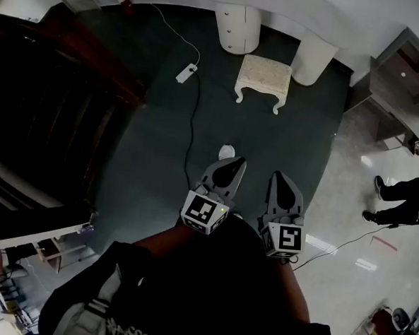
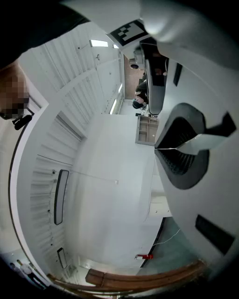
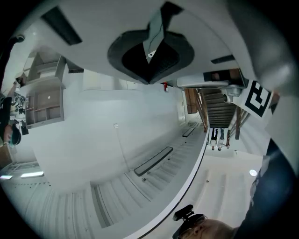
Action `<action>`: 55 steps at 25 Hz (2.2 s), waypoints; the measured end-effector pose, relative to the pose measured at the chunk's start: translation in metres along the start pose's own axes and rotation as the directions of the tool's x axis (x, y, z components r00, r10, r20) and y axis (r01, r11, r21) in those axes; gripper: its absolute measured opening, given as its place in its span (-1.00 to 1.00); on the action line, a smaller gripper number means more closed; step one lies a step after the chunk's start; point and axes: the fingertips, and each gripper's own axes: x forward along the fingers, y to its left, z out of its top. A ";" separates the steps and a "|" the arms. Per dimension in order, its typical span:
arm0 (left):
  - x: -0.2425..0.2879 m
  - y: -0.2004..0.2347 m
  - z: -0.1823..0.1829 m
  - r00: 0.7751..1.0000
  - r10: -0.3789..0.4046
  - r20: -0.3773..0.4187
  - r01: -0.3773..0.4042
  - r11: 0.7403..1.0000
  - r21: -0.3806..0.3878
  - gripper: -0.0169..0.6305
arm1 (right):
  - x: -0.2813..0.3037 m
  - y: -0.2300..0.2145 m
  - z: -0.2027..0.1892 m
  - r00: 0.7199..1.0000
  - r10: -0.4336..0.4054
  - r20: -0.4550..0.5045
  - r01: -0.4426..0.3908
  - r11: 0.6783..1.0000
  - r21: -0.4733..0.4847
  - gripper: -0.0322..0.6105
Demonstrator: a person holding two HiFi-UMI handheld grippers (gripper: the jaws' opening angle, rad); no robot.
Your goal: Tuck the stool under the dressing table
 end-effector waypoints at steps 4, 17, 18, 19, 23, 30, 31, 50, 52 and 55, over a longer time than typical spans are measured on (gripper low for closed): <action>0.056 0.044 0.005 1.000 -0.026 0.007 0.026 1.000 -0.001 -0.90 | 0.065 -0.021 0.008 1.000 0.001 0.000 -0.001 1.000 -0.026 -0.79; 0.195 0.208 0.036 0.998 -0.069 -0.001 0.068 0.991 -0.113 -0.90 | 0.278 -0.073 0.066 0.999 -0.035 -0.013 0.034 0.999 -0.036 -0.78; 0.202 0.220 0.038 0.998 -0.063 -0.003 0.062 0.991 -0.115 -0.90 | 0.292 -0.076 0.070 0.999 -0.040 -0.015 0.040 0.999 -0.028 -0.78; 0.209 0.231 0.042 0.998 -0.057 -0.003 0.056 0.992 -0.117 -0.90 | 0.305 -0.080 0.073 0.999 -0.042 -0.015 0.042 0.999 -0.020 -0.78; 0.229 0.271 0.050 0.999 -0.034 -0.005 0.033 0.992 -0.125 -0.90 | 0.351 -0.093 0.073 0.998 -0.042 -0.051 0.042 0.999 0.008 -0.78; 0.259 0.335 0.049 0.998 -0.009 -0.061 -0.001 0.988 -0.153 -0.90 | 0.402 -0.106 0.060 0.989 -0.056 -0.138 0.063 0.997 0.049 -0.78; 0.262 0.342 0.051 0.998 -0.002 -0.062 -0.007 0.988 -0.152 -0.90 | 0.406 -0.109 0.059 0.988 -0.061 -0.139 0.069 0.996 0.054 -0.78; 0.395 0.408 -0.033 0.983 0.046 -0.176 -0.077 0.982 -0.174 -0.90 | 0.536 -0.244 -0.020 0.978 0.047 -0.205 -0.065 0.994 -0.086 -0.78; 0.409 0.425 -0.059 0.972 0.089 -0.218 -0.120 0.984 -0.132 -0.90 | 0.555 -0.264 -0.042 0.974 0.055 -0.220 -0.077 0.993 -0.089 -0.78; 0.418 0.449 -0.104 0.949 0.128 -0.288 -0.155 0.985 -0.073 -0.90 | 0.567 -0.287 -0.084 0.965 0.031 -0.262 -0.044 0.998 -0.043 -0.78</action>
